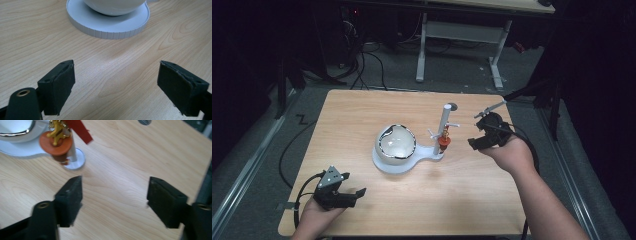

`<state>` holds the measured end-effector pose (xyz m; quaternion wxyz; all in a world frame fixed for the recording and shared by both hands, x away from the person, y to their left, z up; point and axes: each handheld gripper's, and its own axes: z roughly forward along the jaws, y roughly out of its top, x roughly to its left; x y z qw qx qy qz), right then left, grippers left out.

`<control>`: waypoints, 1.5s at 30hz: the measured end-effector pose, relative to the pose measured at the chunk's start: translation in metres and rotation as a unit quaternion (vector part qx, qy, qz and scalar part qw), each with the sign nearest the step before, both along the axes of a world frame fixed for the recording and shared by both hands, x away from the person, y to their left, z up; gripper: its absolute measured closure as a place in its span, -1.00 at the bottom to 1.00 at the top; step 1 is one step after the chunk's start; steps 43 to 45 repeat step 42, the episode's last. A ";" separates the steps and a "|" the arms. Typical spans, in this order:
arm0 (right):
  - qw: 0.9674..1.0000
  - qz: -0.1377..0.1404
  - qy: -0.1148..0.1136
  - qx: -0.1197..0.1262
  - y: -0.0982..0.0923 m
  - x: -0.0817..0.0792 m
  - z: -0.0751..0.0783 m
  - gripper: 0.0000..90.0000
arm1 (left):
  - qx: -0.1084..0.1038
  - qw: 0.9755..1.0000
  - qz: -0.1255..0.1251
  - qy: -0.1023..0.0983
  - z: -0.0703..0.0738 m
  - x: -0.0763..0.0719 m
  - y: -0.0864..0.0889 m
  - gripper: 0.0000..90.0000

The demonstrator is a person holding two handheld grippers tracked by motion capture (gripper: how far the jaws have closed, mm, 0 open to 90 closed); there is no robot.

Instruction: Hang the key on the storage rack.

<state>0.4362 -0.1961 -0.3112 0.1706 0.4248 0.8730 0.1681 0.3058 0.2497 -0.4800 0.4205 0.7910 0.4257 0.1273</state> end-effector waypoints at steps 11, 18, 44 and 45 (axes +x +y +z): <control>0.997 -0.025 -0.035 0.068 -0.029 -0.045 -0.074 -0.66 | 0.001 1.000 0.020 0.001 -0.003 0.003 0.002 -0.68; 0.989 -0.079 -0.073 0.099 -0.052 -0.084 -0.127 -0.74 | 0.007 1.000 0.010 -0.002 -0.003 0.006 -0.001 -0.68; 0.988 -0.053 -0.098 0.108 -0.065 -0.092 -0.159 -1.00 | 0.014 0.999 0.038 -0.010 0.000 -0.001 0.011 -0.73; 0.988 -0.053 -0.098 0.108 -0.065 -0.092 -0.159 -1.00 | 0.014 0.999 0.038 -0.010 0.000 -0.001 0.011 -0.73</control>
